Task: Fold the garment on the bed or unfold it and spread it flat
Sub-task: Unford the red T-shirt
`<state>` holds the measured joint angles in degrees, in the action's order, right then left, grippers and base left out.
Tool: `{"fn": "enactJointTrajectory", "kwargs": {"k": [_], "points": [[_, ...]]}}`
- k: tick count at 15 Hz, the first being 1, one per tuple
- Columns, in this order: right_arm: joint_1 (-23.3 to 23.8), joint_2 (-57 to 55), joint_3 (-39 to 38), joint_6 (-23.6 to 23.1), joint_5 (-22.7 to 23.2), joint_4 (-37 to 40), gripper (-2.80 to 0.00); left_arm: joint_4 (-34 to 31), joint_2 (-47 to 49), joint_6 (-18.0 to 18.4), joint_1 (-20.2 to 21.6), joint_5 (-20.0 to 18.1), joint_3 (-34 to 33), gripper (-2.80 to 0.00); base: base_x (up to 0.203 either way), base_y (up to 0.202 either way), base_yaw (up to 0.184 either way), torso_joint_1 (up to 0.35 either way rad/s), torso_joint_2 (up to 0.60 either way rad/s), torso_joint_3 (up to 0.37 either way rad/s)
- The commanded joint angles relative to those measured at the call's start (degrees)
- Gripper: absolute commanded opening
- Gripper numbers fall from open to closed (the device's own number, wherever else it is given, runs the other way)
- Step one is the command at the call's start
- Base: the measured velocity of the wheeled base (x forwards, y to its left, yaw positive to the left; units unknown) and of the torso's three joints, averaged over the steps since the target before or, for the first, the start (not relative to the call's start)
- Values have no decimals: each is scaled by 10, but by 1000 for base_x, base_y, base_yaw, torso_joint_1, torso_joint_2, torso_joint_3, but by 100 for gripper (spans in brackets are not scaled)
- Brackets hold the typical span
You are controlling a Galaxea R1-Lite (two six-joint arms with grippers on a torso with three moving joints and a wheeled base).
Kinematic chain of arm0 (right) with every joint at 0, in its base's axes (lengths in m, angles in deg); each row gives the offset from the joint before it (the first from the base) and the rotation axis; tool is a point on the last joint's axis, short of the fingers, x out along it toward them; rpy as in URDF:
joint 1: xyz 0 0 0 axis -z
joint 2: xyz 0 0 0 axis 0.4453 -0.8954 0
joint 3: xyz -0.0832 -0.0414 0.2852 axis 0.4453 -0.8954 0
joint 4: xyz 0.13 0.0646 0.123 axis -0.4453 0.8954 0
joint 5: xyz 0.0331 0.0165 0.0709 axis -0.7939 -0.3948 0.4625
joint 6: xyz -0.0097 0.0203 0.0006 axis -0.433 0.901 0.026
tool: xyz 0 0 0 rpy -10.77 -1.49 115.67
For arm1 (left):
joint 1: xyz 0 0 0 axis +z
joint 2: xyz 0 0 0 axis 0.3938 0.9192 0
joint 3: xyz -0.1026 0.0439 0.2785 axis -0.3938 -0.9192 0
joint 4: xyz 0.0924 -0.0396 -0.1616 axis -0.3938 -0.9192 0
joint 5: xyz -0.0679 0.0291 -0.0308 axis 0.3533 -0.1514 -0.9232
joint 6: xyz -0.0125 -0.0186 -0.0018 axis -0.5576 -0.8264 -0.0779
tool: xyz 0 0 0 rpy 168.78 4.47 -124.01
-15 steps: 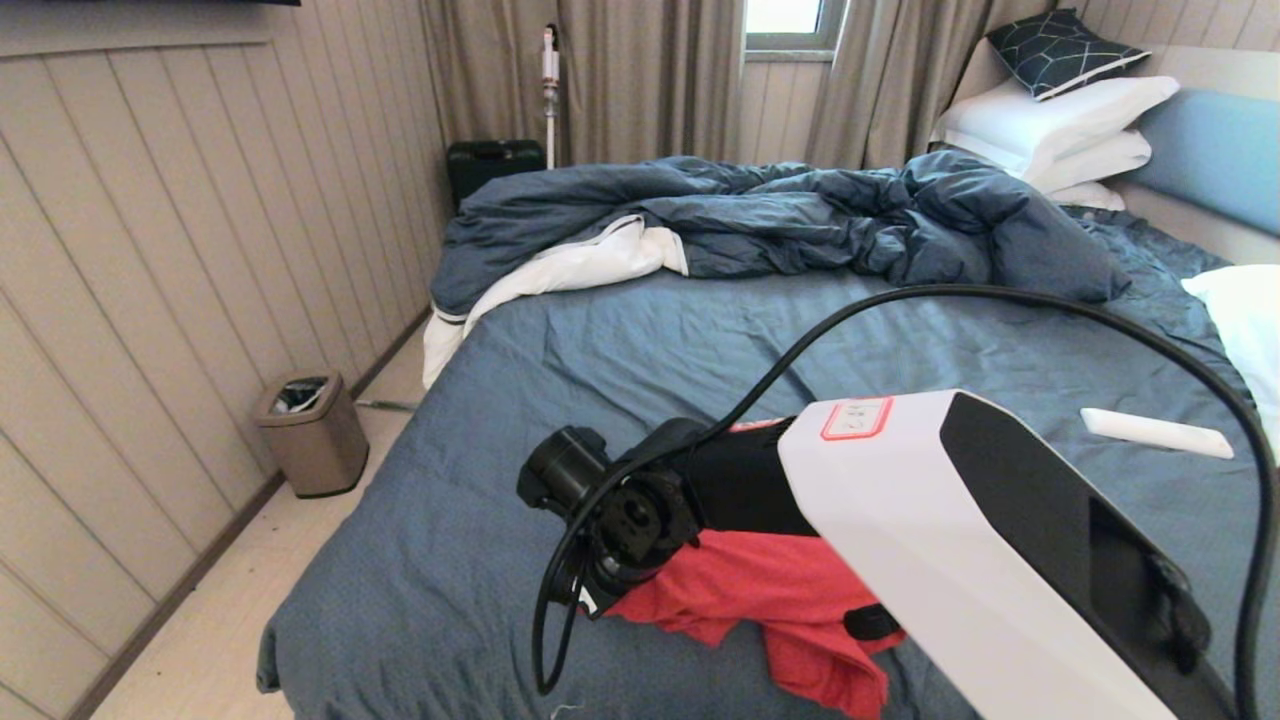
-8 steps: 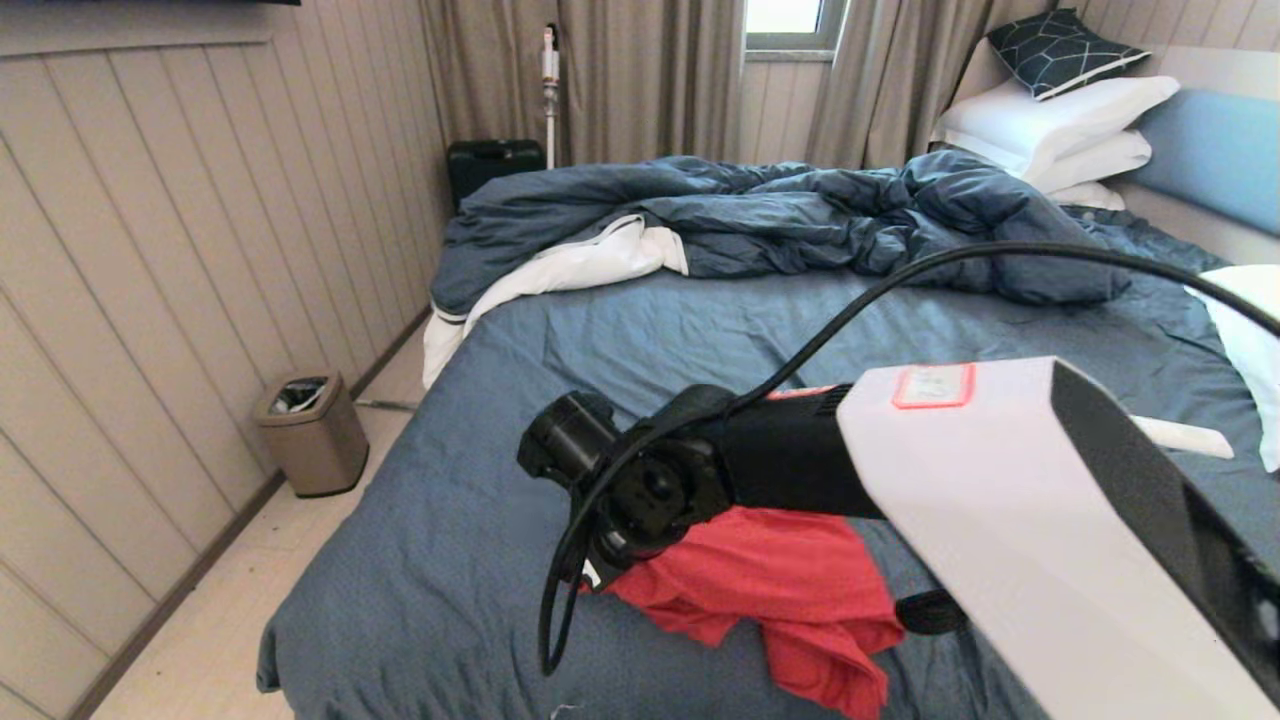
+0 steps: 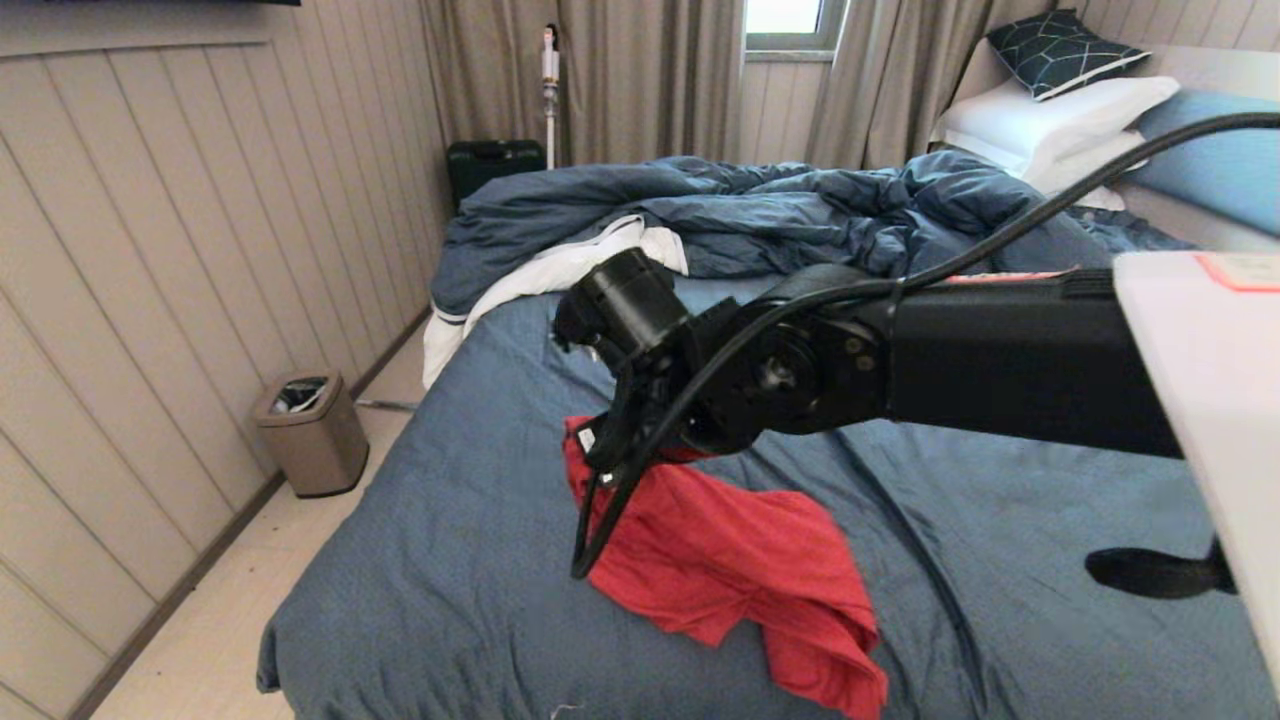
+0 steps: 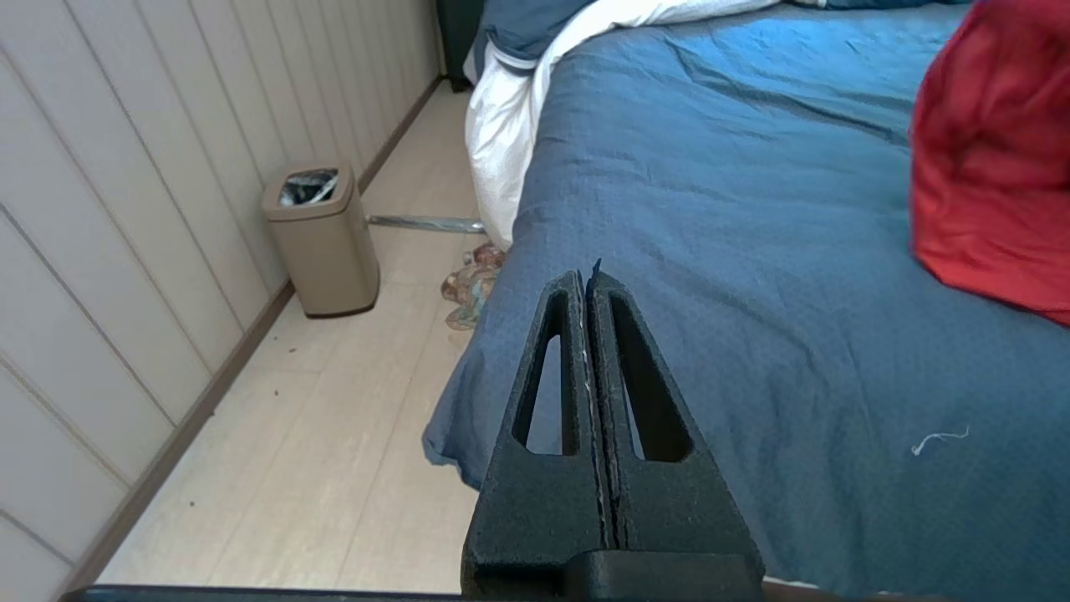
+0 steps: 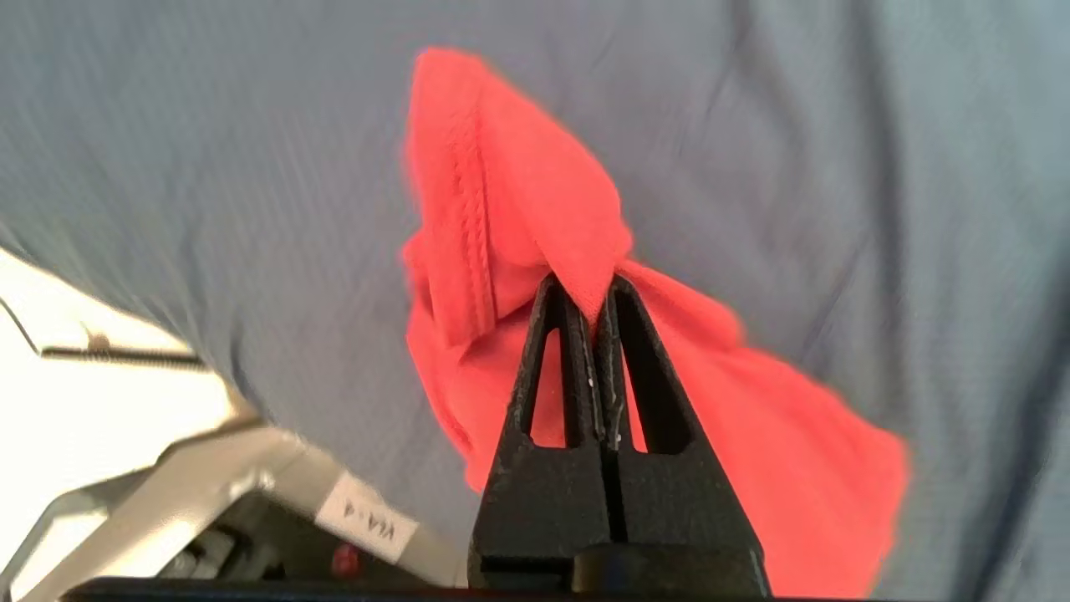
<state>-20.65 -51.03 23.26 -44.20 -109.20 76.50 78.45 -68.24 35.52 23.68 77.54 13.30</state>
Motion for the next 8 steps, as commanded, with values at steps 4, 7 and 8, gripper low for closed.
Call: {"fn": "enactJointTrajectory", "kwargs": {"k": [4, 7, 8], "points": [[124, 52, -3, -8, 0, 5, -280, 0, 1, 0, 0, 0, 0, -280, 0, 0, 0, 0, 0, 0], [235, 81, -6, -25, 6, 9, -280, 0, 1, 1, 0, 0, 0, -280, 0, 0, 0, 0, 0, 0], [259, 91, -8, -31, 10, 10, -280, 0, 1, 1, 0, 0, 0, -280, 0, 0, 0, 0, 0, 0]]}}
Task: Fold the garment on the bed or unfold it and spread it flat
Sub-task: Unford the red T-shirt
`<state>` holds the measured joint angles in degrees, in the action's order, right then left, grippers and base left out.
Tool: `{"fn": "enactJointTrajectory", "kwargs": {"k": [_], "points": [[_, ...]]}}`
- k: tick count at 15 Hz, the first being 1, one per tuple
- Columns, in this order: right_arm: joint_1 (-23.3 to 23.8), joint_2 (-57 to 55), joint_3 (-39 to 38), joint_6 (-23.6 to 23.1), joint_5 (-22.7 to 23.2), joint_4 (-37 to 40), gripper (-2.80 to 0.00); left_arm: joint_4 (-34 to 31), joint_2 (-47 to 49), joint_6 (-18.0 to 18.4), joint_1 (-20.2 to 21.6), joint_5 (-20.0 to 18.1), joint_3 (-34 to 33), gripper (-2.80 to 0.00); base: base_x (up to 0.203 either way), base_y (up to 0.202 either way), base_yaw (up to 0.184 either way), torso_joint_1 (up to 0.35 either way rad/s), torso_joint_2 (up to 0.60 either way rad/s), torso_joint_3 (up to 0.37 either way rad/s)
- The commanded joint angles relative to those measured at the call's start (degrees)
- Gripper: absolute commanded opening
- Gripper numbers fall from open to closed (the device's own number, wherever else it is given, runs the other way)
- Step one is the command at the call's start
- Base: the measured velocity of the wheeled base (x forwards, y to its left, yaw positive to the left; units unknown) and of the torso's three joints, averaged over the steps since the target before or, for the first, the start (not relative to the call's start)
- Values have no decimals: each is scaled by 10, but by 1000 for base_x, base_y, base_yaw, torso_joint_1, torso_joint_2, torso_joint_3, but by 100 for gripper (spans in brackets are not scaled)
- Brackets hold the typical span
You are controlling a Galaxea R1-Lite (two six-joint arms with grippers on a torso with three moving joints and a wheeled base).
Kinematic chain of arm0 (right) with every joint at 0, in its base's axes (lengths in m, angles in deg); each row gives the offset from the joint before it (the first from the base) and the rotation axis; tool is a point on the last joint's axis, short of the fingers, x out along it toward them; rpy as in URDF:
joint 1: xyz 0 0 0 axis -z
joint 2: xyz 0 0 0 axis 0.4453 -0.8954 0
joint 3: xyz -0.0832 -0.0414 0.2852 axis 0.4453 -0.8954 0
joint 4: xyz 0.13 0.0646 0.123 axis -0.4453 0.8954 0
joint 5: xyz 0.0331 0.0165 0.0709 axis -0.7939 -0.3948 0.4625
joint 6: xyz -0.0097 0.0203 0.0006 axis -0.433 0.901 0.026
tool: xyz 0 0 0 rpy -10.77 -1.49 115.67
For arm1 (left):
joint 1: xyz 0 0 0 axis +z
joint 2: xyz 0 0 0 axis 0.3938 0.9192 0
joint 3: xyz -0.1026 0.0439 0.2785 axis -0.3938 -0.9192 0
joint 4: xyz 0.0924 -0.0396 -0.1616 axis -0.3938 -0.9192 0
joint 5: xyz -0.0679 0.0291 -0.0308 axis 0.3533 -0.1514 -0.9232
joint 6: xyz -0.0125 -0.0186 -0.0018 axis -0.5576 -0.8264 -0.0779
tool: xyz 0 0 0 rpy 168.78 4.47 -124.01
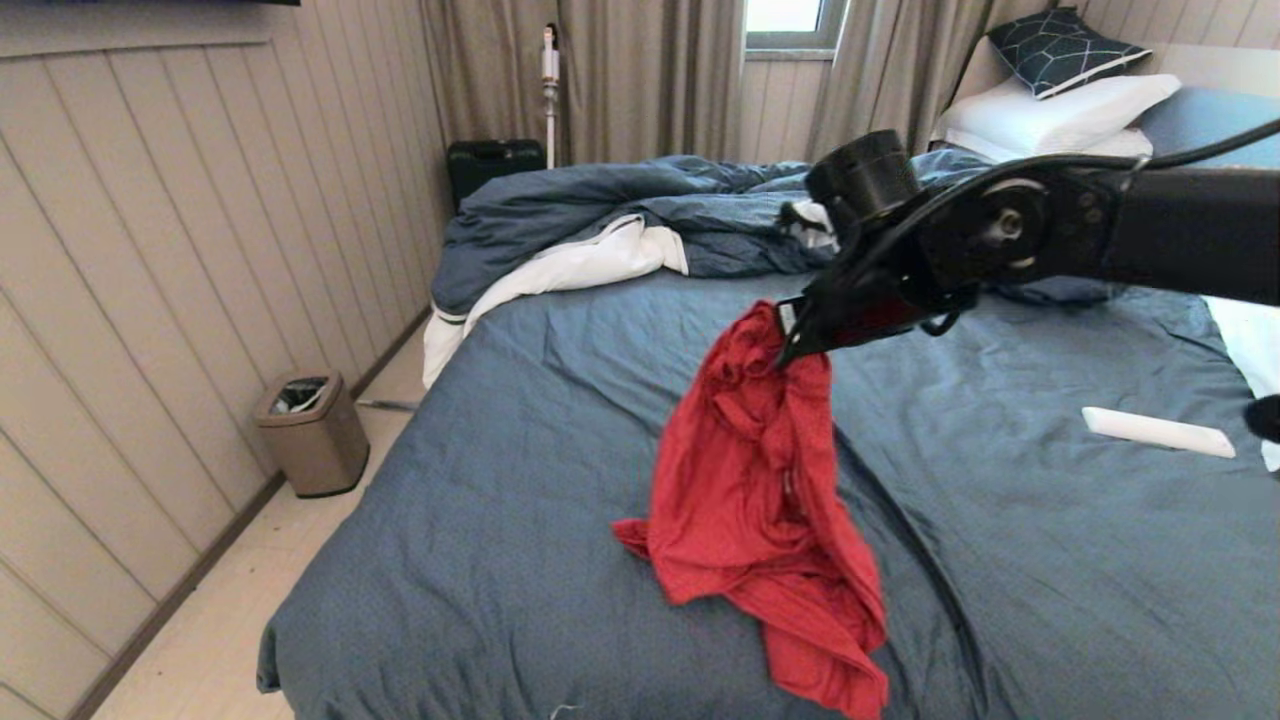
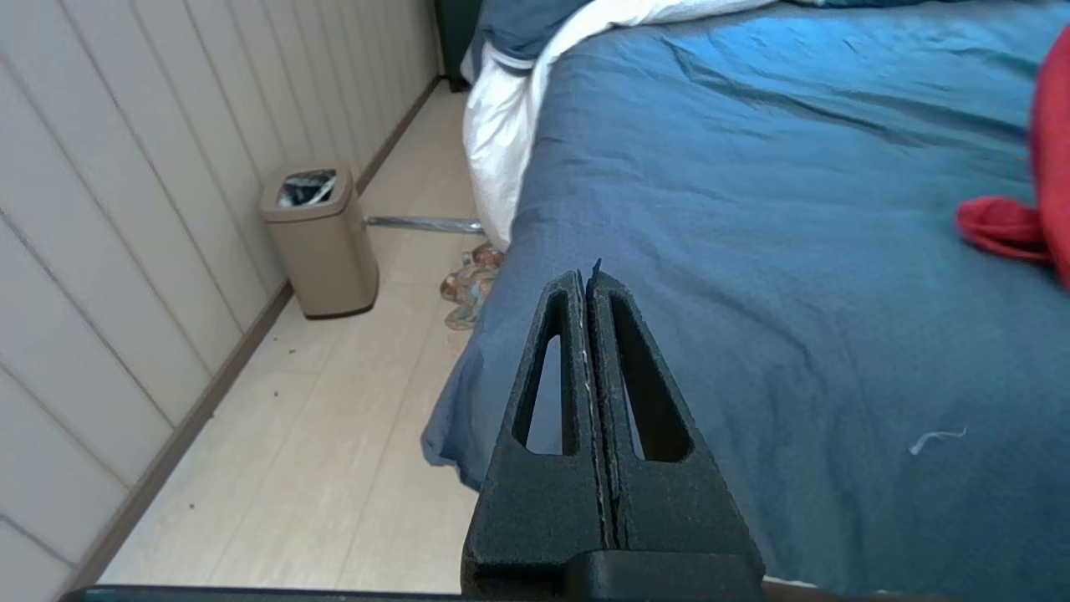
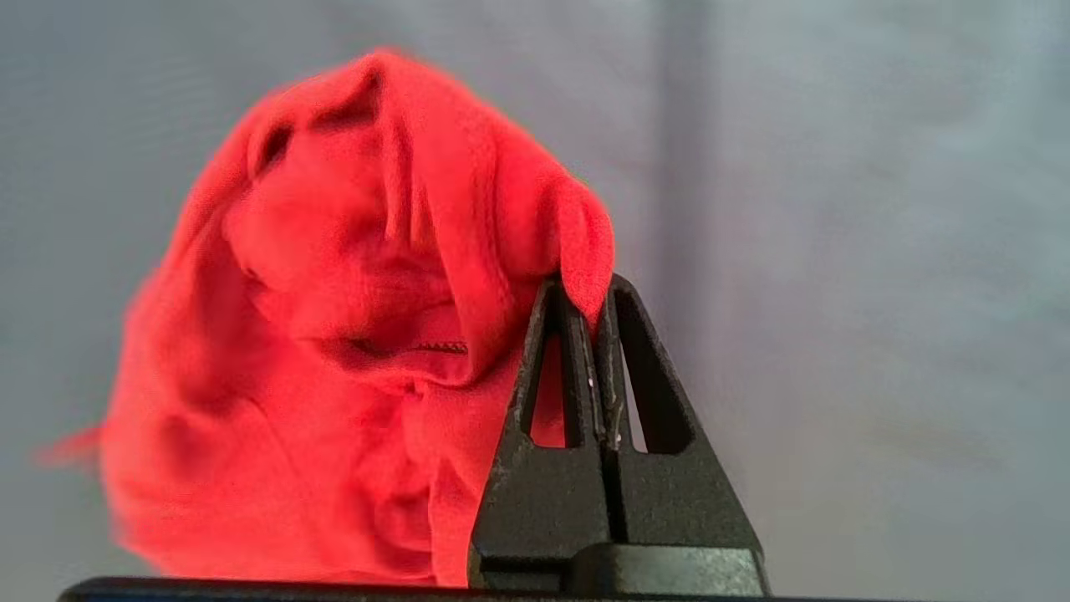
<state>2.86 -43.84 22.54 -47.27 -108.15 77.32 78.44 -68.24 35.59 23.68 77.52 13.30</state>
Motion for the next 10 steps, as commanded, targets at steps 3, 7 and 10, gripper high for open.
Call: {"fn": "enactJointTrajectory", "kwargs": {"k": [3, 7, 10], "points": [[105, 40, -26, -16, 16, 1, -280, 0, 1, -1, 0, 0, 0, -280, 0, 0, 0, 0, 0, 0], [239, 42, -70, -31, 67, -3, -280, 0, 1, -1, 0, 0, 0, -280, 0, 0, 0, 0, 0, 0], [334, 33, -126, -50, 116, -16, -280, 1, 1, -1, 0, 0, 0, -280, 0, 0, 0, 0, 0, 0]]}}
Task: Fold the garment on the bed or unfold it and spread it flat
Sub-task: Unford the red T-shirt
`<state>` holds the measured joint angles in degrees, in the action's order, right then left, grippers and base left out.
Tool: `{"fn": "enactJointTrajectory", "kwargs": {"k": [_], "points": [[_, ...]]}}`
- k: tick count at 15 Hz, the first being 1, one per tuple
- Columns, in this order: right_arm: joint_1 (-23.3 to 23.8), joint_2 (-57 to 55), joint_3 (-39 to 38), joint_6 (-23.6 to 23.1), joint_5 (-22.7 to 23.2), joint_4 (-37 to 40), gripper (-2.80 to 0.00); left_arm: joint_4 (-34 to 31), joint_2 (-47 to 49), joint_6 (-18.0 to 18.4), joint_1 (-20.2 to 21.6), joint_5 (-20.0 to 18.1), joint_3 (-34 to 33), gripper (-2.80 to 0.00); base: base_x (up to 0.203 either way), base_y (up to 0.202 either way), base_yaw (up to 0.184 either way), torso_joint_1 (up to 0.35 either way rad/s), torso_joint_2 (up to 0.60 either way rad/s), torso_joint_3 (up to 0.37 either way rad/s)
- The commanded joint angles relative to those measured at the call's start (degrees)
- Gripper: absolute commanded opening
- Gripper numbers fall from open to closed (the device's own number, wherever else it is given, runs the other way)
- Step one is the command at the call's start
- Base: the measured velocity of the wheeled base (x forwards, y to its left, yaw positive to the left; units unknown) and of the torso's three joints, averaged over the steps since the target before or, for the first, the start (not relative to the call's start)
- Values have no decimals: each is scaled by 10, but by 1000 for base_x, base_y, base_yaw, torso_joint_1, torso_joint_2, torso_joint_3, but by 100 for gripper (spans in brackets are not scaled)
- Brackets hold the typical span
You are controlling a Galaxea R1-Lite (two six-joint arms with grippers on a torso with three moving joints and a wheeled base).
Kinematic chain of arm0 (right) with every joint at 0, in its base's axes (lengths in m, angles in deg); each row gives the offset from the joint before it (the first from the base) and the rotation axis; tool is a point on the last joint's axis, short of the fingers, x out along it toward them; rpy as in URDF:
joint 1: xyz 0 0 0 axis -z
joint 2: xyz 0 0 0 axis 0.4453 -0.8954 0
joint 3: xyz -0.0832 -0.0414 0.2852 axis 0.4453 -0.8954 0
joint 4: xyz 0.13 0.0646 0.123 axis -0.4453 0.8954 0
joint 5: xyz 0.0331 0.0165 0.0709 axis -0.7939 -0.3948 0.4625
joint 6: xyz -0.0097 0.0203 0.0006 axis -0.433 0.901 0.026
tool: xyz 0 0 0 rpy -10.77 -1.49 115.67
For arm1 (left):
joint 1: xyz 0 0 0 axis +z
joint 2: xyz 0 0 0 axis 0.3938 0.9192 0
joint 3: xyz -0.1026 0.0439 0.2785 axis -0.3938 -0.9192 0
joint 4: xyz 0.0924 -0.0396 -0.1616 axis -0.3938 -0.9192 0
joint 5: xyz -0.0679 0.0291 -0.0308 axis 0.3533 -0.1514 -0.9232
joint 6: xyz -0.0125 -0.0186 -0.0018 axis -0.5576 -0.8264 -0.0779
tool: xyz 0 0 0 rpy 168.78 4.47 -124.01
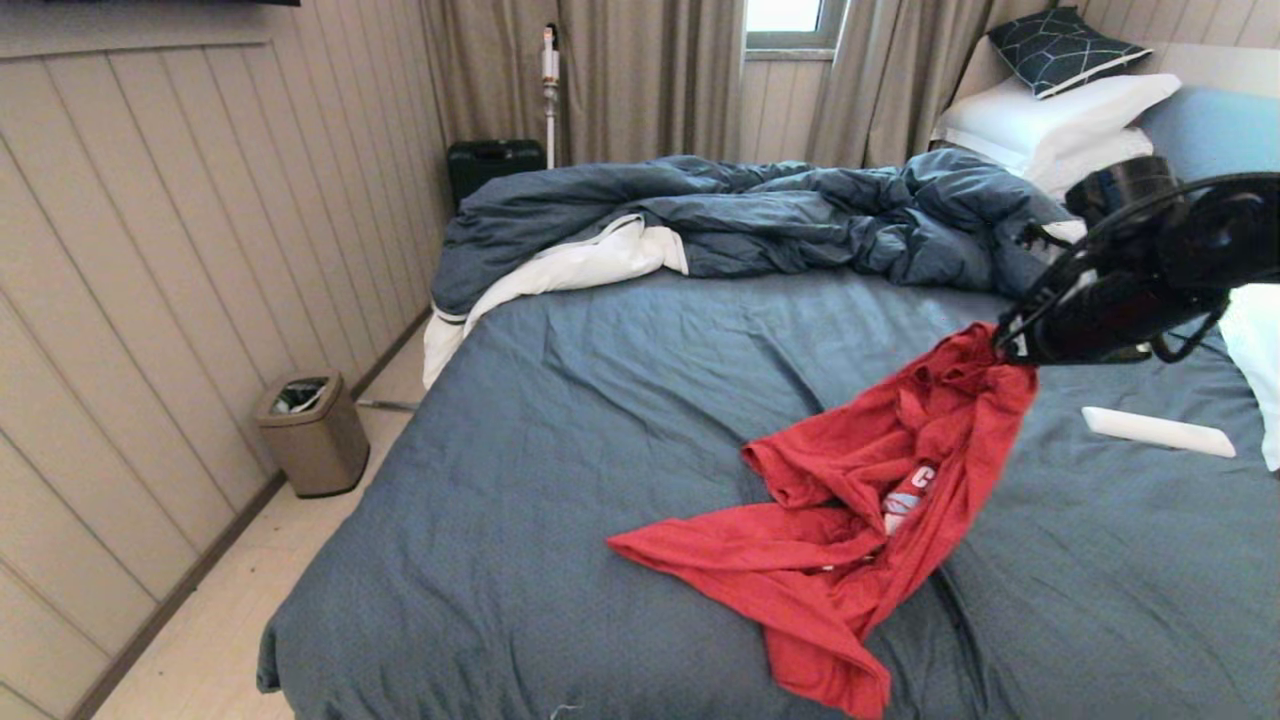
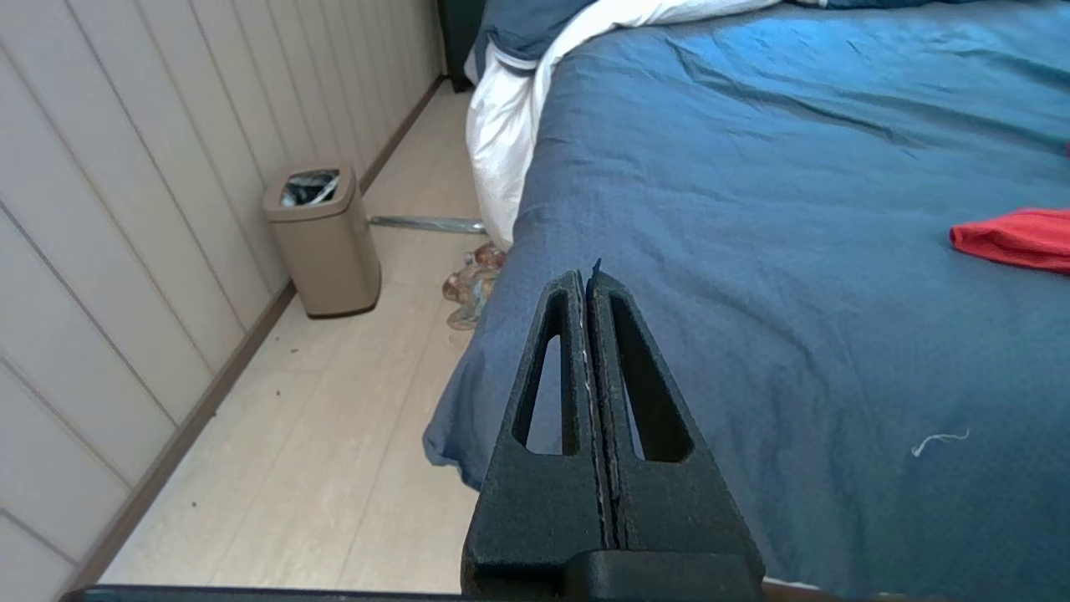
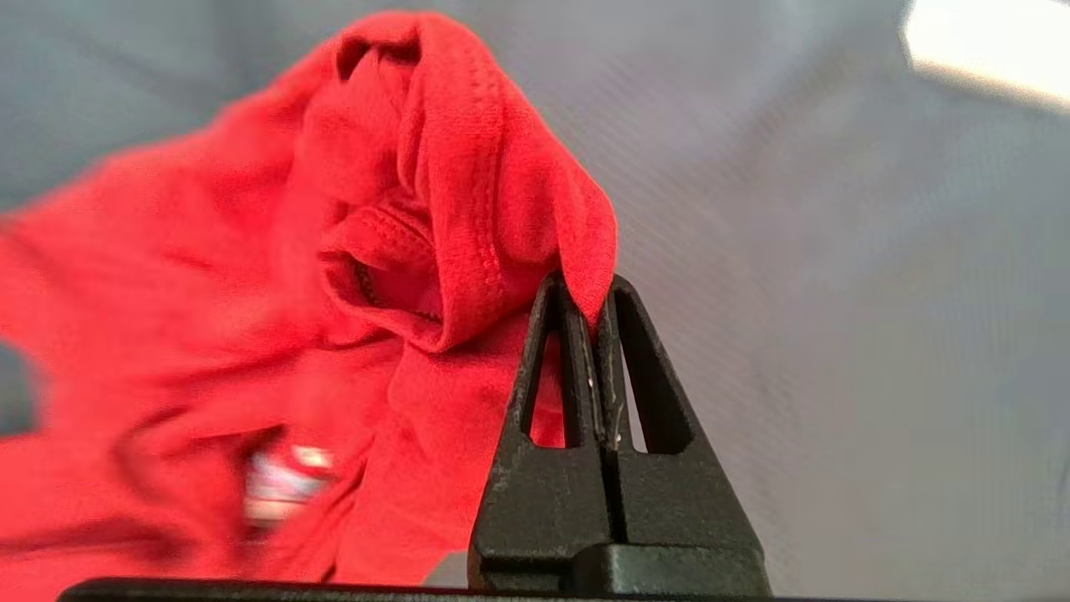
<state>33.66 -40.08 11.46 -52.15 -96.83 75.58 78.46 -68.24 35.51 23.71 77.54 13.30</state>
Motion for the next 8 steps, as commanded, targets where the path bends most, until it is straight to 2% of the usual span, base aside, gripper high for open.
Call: {"fn": "enactJointTrajectory", "kwargs": {"k": [1, 4, 8], "points": [[52, -13, -40, -5, 16, -24, -280, 1, 1, 0, 0, 0, 0, -280, 0, 0, 0, 0, 0, 0], [123, -43, -89, -39, 29, -115, -280, 0, 1, 1, 0, 0, 0, -280, 0, 0, 0, 0, 0, 0], [205, -81, -99, -60, 68, -135, -280, 0, 1, 1, 0, 0, 0, -280, 0, 0, 0, 0, 0, 0]]}}
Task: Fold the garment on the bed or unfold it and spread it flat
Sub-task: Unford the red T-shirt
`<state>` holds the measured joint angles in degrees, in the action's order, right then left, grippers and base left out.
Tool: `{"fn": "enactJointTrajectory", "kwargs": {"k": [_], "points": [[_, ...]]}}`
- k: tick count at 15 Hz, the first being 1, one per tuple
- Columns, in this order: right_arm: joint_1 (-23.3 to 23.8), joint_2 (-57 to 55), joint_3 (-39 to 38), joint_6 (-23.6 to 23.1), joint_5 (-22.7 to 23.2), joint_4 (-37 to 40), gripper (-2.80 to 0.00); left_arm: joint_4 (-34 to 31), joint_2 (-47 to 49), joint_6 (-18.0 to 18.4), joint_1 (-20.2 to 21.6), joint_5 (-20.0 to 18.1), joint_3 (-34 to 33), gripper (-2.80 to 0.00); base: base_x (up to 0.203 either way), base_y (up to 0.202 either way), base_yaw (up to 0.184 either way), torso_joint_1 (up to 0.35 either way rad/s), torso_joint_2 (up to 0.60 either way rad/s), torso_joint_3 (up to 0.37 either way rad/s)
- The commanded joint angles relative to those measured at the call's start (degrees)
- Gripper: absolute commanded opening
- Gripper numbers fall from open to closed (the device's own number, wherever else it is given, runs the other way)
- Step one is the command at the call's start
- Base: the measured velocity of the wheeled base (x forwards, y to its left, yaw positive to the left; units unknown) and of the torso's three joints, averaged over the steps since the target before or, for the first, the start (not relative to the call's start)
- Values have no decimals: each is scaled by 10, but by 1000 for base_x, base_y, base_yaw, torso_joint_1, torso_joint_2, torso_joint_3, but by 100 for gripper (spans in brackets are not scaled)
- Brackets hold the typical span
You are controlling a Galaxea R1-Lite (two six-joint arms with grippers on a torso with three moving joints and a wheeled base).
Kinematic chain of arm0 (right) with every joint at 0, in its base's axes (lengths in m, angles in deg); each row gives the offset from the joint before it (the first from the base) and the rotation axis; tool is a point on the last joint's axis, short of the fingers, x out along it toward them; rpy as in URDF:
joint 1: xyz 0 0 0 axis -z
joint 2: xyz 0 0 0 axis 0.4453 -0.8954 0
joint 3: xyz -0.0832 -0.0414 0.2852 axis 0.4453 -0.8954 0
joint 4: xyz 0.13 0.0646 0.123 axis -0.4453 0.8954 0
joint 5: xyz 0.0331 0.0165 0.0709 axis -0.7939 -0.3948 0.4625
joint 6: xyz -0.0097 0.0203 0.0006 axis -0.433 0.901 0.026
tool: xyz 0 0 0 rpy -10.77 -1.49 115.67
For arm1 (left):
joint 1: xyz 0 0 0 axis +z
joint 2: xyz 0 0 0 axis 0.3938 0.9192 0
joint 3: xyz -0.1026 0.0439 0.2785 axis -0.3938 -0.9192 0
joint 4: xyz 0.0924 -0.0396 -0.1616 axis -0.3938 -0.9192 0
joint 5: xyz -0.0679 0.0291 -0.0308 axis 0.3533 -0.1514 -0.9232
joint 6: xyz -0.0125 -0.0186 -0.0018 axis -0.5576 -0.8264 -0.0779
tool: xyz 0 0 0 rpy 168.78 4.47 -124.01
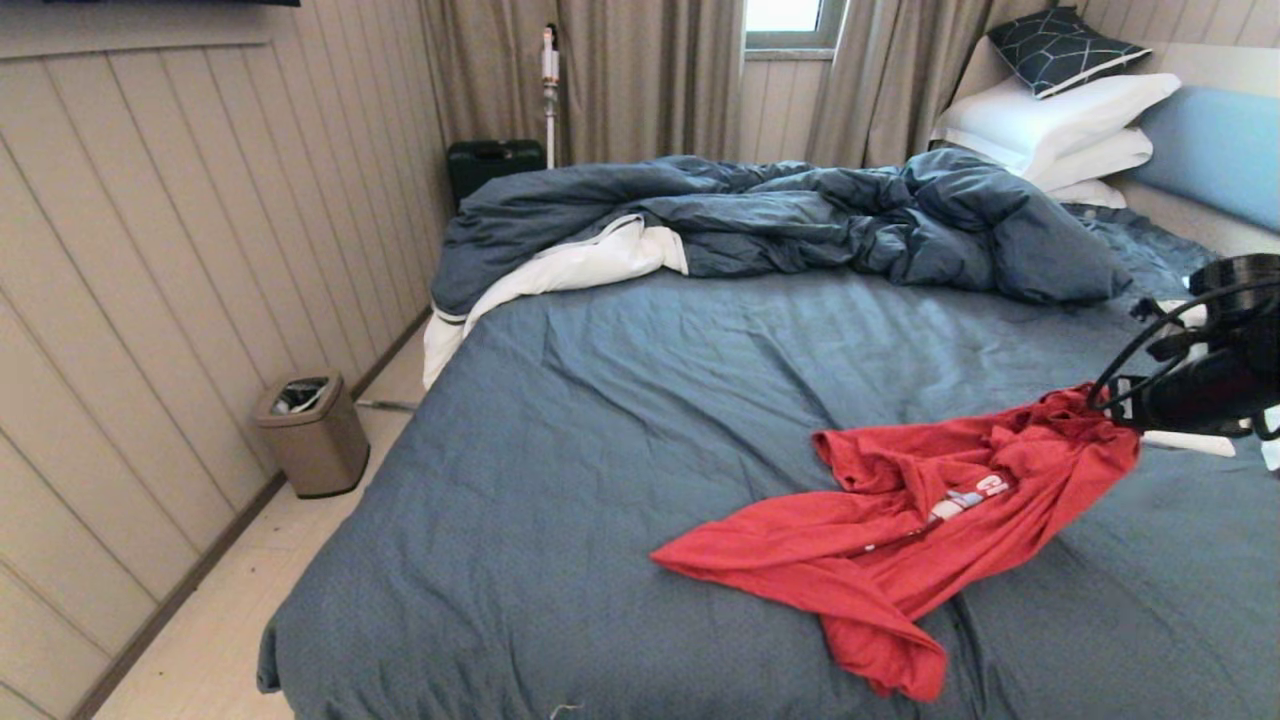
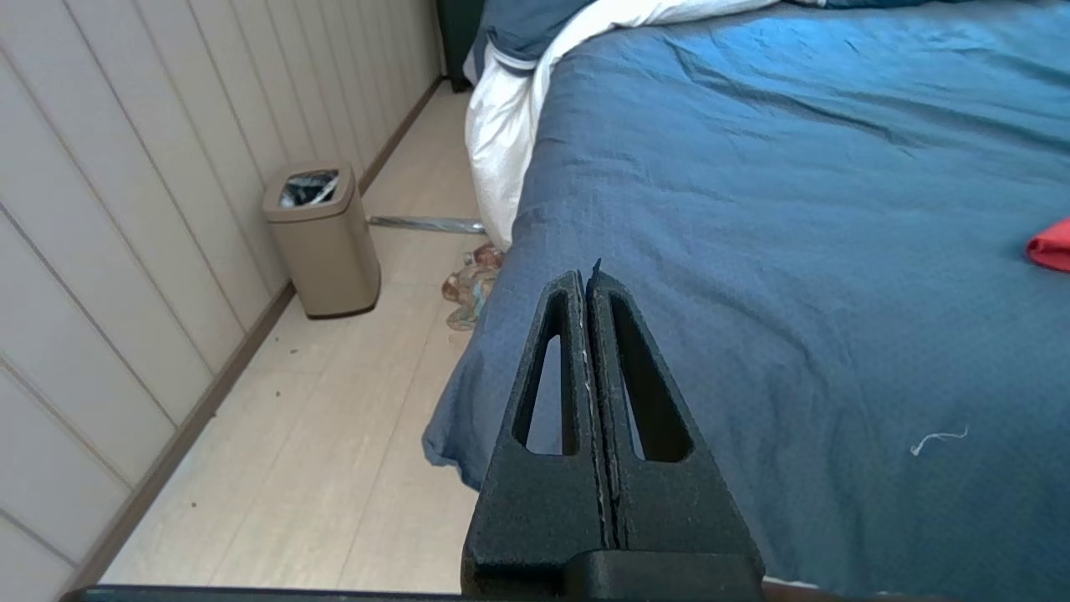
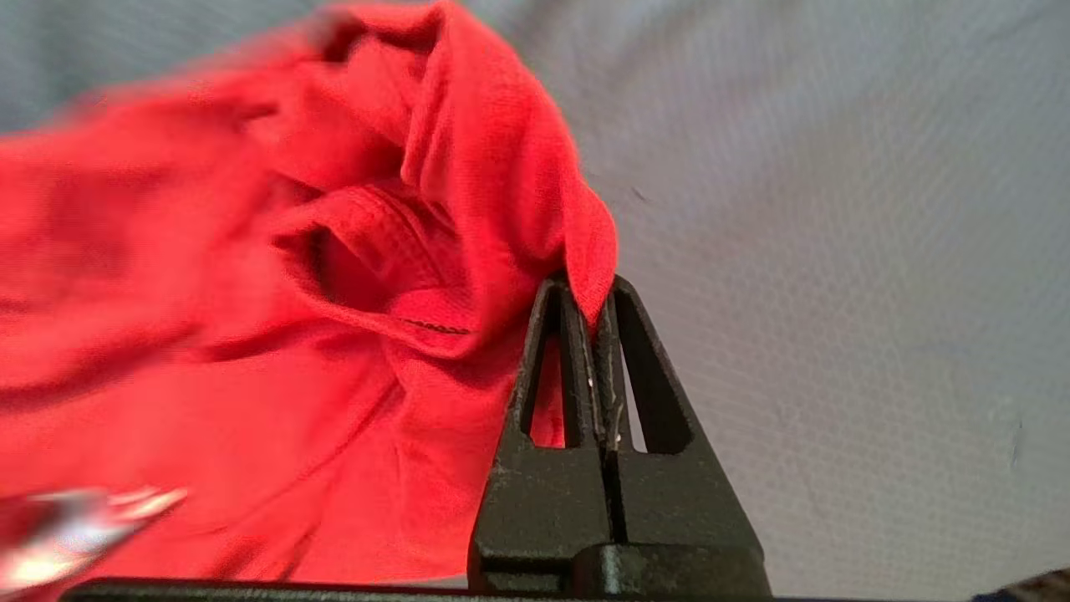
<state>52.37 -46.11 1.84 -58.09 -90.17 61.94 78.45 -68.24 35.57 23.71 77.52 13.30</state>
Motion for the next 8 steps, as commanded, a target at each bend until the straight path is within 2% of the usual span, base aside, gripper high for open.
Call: {"fn": "enactJointTrajectory", "kwargs": {"k": [1, 2, 3, 4, 8], "points": [[32, -32, -8, -4, 7, -1, -280, 0, 1, 0, 0, 0, 0, -280, 0, 0, 0, 0, 0, 0], [39, -43, -14, -10, 8, -6, -280, 0, 1, 0, 0, 0, 0, -280, 0, 0, 0, 0, 0, 0], [43, -51, -24, -13, 8, -18, -197, 0, 1, 0, 0, 0, 0, -280, 0, 0, 0, 0, 0, 0], [45, -54, -36, -15, 9, -30, 0, 0, 1, 0, 0, 0, 0, -280, 0, 0, 0, 0, 0, 0], [47, -31, -51, -17, 53, -43, 0, 0, 1, 0, 0, 0, 0, -280, 0, 0, 0, 0, 0, 0]]}}
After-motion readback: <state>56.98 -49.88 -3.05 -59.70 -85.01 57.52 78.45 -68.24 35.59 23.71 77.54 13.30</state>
